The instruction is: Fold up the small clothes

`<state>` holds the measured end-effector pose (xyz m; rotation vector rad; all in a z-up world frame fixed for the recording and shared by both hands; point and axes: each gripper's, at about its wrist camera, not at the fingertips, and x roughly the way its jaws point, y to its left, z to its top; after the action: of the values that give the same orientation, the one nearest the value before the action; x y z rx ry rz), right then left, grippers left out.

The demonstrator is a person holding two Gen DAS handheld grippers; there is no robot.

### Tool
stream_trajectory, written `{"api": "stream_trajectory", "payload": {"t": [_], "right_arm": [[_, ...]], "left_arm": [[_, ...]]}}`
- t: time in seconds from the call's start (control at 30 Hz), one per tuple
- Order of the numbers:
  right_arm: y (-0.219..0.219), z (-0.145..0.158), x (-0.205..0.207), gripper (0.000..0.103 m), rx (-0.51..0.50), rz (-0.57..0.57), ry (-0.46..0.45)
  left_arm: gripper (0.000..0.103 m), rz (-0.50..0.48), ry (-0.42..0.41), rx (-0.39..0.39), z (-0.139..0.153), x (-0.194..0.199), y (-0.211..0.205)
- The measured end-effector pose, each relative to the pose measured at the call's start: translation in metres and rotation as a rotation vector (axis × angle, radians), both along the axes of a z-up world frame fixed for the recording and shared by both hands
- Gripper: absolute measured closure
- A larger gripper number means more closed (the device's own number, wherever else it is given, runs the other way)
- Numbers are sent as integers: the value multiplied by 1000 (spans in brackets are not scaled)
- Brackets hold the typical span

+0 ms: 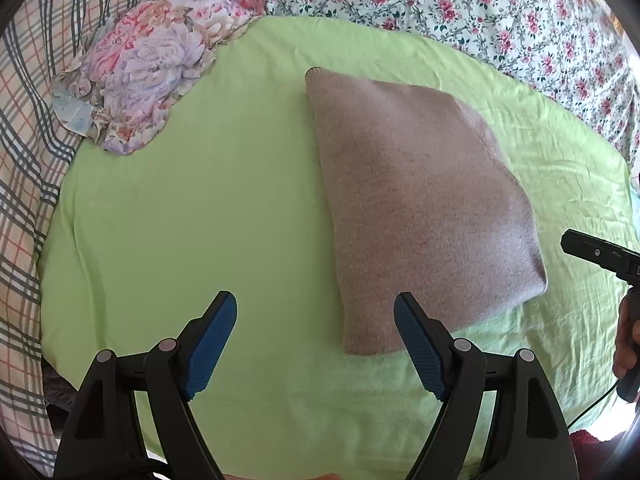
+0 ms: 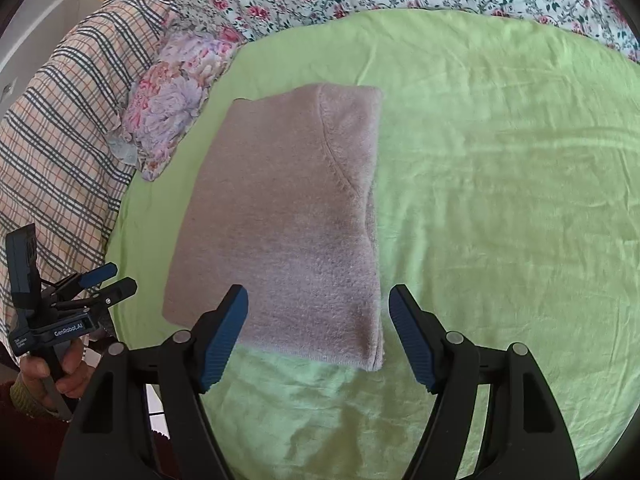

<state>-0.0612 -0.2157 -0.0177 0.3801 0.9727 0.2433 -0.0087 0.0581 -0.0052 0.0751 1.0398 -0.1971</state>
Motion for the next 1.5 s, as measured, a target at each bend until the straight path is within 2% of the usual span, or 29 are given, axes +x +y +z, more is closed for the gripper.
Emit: {"api": "stream_trajectory", "payload": {"t": [0.23,0.5,0.67,0.8,0.93,1.2,1.4,1.5], "right_arm": [[12,0,8,25,-37,27,-8],[16,3,17,24,-29,25,-4],[22,8,25,24,-37,37,-1],[32,15,20,24,-69,73,-28],[38,19,10,18,-145,104,-64],[33,17,8,16,-202,89,-86],[39,17,12,16,-218,106,-100],[41,15,17,16,-208,119,-94]], "left_arm": [[18,1,4,43,-1,21,-13],[17,12,6,22,0,39,-16],[14,19,-12,45,7,52,-23],[14,25,-36,65,13,50,-28],[11,25,-56,112,13,40,-32],[9,92,-58,206,7,36,-27],[9,92,-54,176,7,38,-26],[9,71,-57,187,5,38,-32]]}}
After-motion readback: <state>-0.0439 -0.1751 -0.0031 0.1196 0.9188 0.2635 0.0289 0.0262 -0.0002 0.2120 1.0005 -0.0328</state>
